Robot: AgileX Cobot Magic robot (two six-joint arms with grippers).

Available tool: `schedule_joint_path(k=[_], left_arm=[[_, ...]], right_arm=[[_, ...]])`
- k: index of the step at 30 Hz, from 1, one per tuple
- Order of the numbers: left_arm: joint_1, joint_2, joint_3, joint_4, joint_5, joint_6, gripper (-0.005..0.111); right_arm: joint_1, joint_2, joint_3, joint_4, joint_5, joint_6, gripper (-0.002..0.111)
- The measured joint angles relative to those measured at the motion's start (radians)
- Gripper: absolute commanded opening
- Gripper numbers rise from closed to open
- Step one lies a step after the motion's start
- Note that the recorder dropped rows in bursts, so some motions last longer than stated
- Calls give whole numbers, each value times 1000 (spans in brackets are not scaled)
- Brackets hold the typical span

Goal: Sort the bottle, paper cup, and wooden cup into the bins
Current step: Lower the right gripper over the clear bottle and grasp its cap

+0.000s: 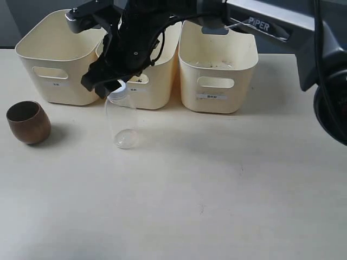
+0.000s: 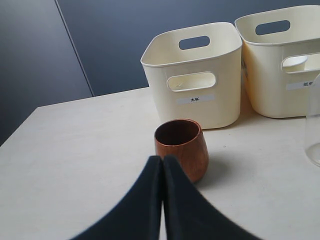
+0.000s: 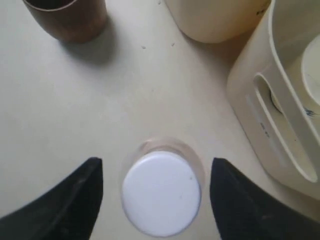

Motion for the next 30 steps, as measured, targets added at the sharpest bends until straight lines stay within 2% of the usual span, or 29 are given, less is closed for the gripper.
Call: schedule_joint_path(k=[5,7,11,14,25,30], left_arm=[[0,0,0,0,0,0,0],[0,0,0,0,0,0,0],[0,0,0,0,0,0,0],[0,0,0,0,0,0,0],[0,0,0,0,0,0,0],[0,0,0,0,0,0,0]], right_arm=[[0,4,0,-5,0,0,51],[0,4,0,-5,0,0,41],[0,4,0,-5,9,1,10],[0,4,0,-5,22,1,0],[8,2,-1,-7,30,-25,-1],[28,-50,1,-64,38,-35,-1]])
